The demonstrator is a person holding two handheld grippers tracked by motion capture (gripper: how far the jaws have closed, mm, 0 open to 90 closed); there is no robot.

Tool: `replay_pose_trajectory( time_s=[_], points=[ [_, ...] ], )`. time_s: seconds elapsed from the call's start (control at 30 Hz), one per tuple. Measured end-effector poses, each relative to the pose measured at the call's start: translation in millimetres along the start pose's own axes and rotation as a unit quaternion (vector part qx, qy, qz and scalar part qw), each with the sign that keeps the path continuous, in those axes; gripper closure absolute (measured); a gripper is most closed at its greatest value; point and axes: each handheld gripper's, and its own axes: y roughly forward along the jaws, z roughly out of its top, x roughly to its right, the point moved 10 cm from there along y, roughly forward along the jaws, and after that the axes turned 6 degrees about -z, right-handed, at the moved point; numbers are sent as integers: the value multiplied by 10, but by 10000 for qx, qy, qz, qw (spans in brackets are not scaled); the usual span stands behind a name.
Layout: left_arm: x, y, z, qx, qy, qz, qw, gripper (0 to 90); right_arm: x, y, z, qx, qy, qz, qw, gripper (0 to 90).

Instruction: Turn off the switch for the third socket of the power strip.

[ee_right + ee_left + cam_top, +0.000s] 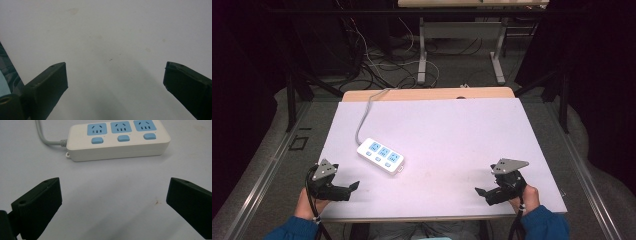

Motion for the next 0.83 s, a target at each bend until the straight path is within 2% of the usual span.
replay_pose_trajectory(
  time_s=[0.6, 0.83],
  points=[
    [-34, 18, -23, -92, 17, 13, 10000, 3, 15, 25, 1, 46, -20, 36, 10000, 48],
    [-37, 32, -17, -77, -3, 5, 10000, 3, 13, 19, -12, -26, 2, 84, 10000, 47]
  ],
)
